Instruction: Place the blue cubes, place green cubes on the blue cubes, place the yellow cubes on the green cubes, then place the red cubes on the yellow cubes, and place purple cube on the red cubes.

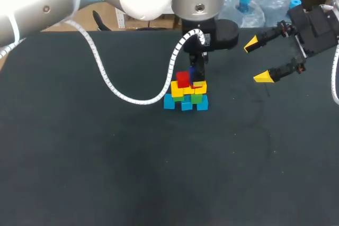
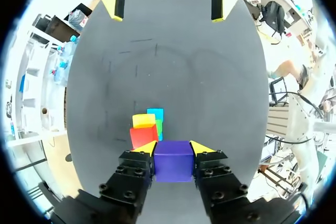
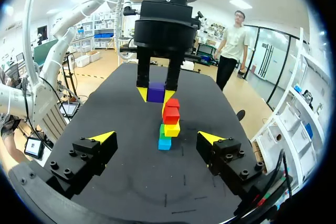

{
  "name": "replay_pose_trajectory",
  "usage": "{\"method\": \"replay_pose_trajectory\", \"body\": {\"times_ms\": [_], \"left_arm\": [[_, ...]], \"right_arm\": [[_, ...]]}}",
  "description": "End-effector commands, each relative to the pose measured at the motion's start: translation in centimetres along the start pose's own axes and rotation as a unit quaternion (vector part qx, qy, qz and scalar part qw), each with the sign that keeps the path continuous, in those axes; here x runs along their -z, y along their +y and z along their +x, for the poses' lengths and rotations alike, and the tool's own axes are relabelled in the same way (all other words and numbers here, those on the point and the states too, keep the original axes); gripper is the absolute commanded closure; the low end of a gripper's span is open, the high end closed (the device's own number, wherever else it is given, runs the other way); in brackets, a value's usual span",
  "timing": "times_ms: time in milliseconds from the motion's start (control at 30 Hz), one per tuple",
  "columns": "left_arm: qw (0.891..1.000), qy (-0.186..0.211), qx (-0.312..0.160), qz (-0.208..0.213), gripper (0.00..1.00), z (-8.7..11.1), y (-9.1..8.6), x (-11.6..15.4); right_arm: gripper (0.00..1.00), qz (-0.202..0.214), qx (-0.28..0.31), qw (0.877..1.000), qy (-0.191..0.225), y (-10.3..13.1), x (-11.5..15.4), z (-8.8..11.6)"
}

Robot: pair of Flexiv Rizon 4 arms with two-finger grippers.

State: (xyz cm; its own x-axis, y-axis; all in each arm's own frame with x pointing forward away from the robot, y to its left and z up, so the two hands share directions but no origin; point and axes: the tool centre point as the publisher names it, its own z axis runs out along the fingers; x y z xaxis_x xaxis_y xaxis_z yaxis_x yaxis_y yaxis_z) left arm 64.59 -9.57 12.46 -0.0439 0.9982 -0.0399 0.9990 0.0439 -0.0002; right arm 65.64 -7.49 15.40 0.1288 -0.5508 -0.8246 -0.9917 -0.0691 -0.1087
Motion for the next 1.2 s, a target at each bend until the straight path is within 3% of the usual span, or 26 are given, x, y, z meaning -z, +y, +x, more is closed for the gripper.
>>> {"method": "replay_pose_trajectory", "body": {"times_ms": [33, 467, 1200], "left_arm": [[1.000, 0.001, 0.000, 0.003, 1.00, 0.0, 0.4, -0.3], [1.000, 0.009, -0.007, 0.007, 1.00, 0.1, 1.7, -0.5], [1.000, 0.002, -0.004, 0.019, 1.00, 0.5, 1.6, -1.4]], "right_arm": [[0.00, 0.000, 0.000, 1.000, 0.000, 0.0, -0.1, 0.0], [0.00, 0.000, 0.000, 1.000, 0.000, 0.0, -0.1, 0.0], [0.00, 0.000, 0.000, 1.000, 0.000, 0.0, -0.1, 0.0]]}}
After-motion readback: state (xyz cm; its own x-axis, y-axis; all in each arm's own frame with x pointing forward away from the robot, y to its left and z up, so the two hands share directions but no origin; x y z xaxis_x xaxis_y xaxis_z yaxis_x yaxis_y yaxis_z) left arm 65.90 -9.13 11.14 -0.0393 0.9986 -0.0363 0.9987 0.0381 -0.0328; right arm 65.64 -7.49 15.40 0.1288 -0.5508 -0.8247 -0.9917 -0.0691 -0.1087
